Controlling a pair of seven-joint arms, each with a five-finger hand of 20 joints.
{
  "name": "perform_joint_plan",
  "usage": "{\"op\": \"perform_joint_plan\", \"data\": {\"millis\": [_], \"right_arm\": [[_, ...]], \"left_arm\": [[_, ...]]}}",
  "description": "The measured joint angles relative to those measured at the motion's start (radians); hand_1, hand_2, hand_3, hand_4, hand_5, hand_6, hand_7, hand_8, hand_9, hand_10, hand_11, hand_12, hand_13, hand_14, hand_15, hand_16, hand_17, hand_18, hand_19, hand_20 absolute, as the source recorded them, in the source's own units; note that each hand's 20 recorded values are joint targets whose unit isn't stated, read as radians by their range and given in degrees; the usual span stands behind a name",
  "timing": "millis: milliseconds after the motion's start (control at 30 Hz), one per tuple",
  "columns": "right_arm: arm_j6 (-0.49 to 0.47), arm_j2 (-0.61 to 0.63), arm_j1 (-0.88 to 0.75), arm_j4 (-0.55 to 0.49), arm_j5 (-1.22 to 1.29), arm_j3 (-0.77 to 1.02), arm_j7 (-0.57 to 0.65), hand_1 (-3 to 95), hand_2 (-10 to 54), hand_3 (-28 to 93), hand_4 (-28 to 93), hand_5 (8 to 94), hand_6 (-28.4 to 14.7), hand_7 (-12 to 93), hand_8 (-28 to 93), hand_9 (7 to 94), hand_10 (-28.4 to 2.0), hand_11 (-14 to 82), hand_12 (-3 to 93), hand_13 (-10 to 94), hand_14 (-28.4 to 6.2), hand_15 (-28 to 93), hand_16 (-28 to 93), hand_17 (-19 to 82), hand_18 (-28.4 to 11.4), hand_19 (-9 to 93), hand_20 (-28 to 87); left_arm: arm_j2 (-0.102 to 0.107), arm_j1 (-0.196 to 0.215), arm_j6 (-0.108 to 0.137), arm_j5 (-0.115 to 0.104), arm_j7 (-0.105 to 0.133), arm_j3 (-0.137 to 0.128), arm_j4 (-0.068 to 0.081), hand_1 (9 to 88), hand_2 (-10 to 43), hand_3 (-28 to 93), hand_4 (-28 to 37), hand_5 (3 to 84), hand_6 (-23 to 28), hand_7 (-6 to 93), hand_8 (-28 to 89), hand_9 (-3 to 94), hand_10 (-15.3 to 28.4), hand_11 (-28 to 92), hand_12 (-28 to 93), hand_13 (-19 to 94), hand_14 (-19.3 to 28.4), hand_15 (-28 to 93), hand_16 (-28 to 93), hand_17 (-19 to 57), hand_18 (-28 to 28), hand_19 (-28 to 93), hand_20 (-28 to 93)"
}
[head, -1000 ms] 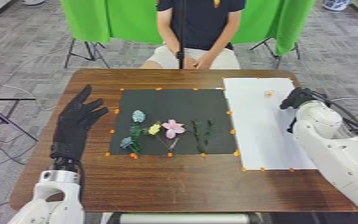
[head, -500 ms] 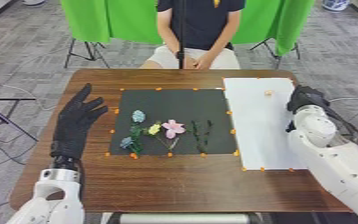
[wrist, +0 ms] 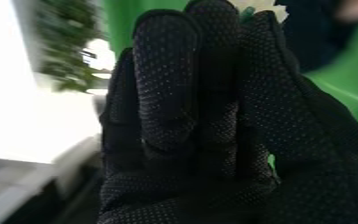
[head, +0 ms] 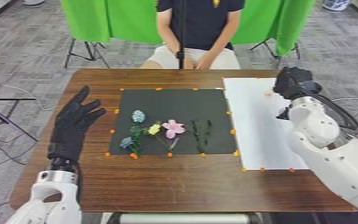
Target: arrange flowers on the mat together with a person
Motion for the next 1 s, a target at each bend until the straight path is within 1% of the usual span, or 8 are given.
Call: {"op": "perform_joint_plan", "data": {"millis": [167,267,533,667,1000], "right_arm": [[-0.005,0.000,0.037,-0.120,0.006,-0.068,-0.088,56.6,-9.5,66,-28,82.6,4.6,19,0,92.5,-4.7,17.9,34.1,82,-3.5,51,22,27,-13.2,74,21],[-0.008,-0.014,0.054,-0.161,0.006,-0.121,-0.114,56.2,-9.5,66,-28,82.4,4.9,19,0,91.9,-5.0,19.7,33.7,81,-3.7,52,22,26,-13.9,74,21],[-0.049,-0.099,0.055,-0.149,-0.005,-0.181,-0.124,55.1,-9.5,66,-28,81.3,5.5,19,-1,90.0,-5.6,23.1,32.9,79,-4.4,55,21,24,-14.7,74,22],[-0.083,-0.111,0.054,-0.139,-0.018,-0.211,-0.124,54.6,-9.5,66,-28,81.1,5.6,19,-2,89.0,-5.6,23.5,32.3,78,-4.6,55,21,24,-14.9,74,22],[-0.092,-0.134,0.070,-0.099,-0.111,-0.300,-0.140,52.3,-9.5,66,-28,79.5,5.9,18,-2,87.2,-6.5,26.0,30.3,77,-4.9,56,20,23,-15.1,72,22]], "left_arm": [[-0.004,0.000,0.000,0.002,-0.006,-0.001,0.000,21.0,6.2,79,-28.3,31.9,3.0,11.7,-10,34.4,17.7,24,9,25,25.1,47,-9,-9.2,23.0,44,12],[-0.004,0.000,0.000,0.002,-0.008,0.000,0.000,21.1,6.3,79,-28.3,31.9,3.0,11.8,-10,34.4,17.7,24,9,25,25.2,47,-9,-9.2,23.0,44,12],[-0.004,-0.002,0.000,0.003,-0.009,0.000,0.000,21.3,6.3,79,-28.3,31.9,3.1,11.9,-10,34.3,17.6,24,9,25,25.2,47,-9,-9.2,22.9,44,12],[-0.004,-0.002,0.000,0.003,-0.010,-0.001,0.000,21.5,6.3,79,-28.3,31.9,3.1,11.9,-10,34.3,17.6,24,9,24,25.3,48,-9,-9.2,22.9,44,12],[-0.003,-0.007,0.000,0.003,-0.018,0.000,0.000,22.1,6.2,80,-28.3,31.9,3.3,11.8,-10,34.3,17.7,24,9,25,25.1,48,-9,-9.3,22.9,44,12]]}}
